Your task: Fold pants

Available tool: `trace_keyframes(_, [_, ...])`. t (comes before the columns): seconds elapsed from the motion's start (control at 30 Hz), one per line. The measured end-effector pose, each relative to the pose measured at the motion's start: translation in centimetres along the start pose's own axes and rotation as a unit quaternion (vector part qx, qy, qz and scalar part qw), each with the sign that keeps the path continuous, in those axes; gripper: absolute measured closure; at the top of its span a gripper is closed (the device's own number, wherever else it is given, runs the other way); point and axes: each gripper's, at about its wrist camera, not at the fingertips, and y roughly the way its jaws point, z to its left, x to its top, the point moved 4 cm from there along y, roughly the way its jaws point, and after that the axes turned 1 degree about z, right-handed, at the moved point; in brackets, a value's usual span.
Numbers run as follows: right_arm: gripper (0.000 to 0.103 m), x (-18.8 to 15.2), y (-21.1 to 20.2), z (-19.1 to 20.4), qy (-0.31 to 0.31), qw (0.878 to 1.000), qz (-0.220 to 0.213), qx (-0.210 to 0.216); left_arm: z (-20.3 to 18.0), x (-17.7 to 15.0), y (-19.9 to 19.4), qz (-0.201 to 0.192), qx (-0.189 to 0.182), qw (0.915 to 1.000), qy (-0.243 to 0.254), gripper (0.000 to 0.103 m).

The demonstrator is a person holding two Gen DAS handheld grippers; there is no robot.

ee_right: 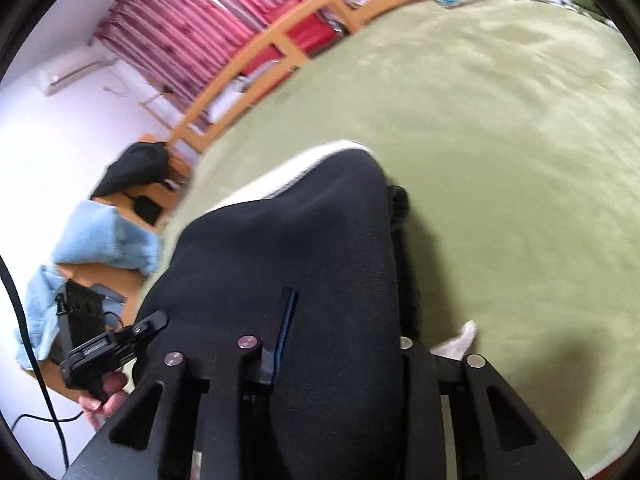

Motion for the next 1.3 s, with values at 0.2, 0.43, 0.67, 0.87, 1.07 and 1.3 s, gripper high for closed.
trace_keyframes(0.2, [0.074,-3.4,6.5,7.9,-0.025,0.998,0.039,0.046,5.8,3.4,-6.6,-0.008,0.08,0.9966,0.018,0.078])
trace_keyframes(0.43, [0.047,-7.5,8.2,11.0,-0.133,0.988,0.068,-0.043,12.8,-1.6,-7.4,0.046,0.165,0.9851,-0.019,0.053])
trace_keyframes(0.67, [0.063,-8.5,2.8,14.5,-0.226,0.971,-0.01,-0.071,7.3,-5.2,-10.9,-0.019,0.177,0.9829,0.048,0.049])
trace_keyframes(0.87, [0.062,-11.5,5.4,13.7,-0.256,0.961,0.013,-0.105,9.2,-9.4,-7.9,0.014,0.228,0.9724,0.047,0.045])
trace_keyframes(1.07, [0.062,-7.5,2.4,15.1,-0.27,0.961,0.003,-0.061,8.7,-3.9,-11.6,-0.033,0.162,0.9858,0.028,0.044])
trace_keyframes(1.3, [0.067,0.9,8.4,17.6,-0.248,0.968,-0.042,-0.022,7.3,5.8,-6.4,-0.077,0.105,0.991,0.031,0.044])
